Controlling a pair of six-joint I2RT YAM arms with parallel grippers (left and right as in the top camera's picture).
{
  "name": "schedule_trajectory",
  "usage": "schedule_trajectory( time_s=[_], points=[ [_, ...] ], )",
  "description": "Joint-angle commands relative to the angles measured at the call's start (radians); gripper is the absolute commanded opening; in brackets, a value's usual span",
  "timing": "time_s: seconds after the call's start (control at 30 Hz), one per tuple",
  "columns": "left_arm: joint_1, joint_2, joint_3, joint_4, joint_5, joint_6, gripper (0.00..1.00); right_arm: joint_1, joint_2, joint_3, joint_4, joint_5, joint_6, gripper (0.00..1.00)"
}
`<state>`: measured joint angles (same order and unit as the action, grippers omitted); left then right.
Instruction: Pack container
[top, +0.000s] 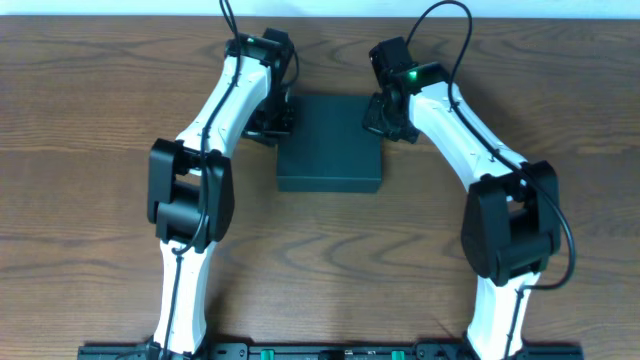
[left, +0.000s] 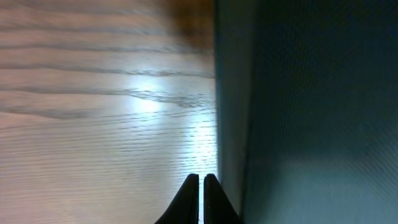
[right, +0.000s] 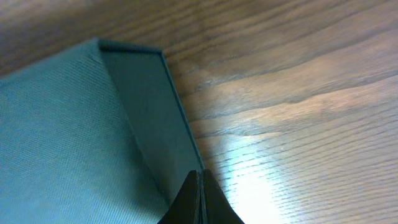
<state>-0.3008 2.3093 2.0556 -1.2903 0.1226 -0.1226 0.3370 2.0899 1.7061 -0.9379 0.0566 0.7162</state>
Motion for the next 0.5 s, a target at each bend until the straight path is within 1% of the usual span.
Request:
schedule_trajectory(
  time_s=[0.0,0.2,0.3,0.47],
  points=[
    [0.050,-0.124,0.010,-0.003,-0.085,0.023,0.06,-0.034,-0.087,-0.005,-0.014,0.060,-0.063,0.02],
    [0.121,-0.318,0.010,0.035,-0.098,0.105,0.06,-0.098,-0.201,-0.005,-0.031,0.087,-0.208,0.01],
    [0.133,-0.407,0.010,0.052,-0.116,0.154,0.06,-0.117,-0.278,-0.005,-0.039,0.097,-0.257,0.02],
    [0.134,-0.536,0.010,0.030,-0.141,0.180,0.06,-0.124,-0.427,-0.005,-0.088,0.105,-0.326,0.01]
  ],
)
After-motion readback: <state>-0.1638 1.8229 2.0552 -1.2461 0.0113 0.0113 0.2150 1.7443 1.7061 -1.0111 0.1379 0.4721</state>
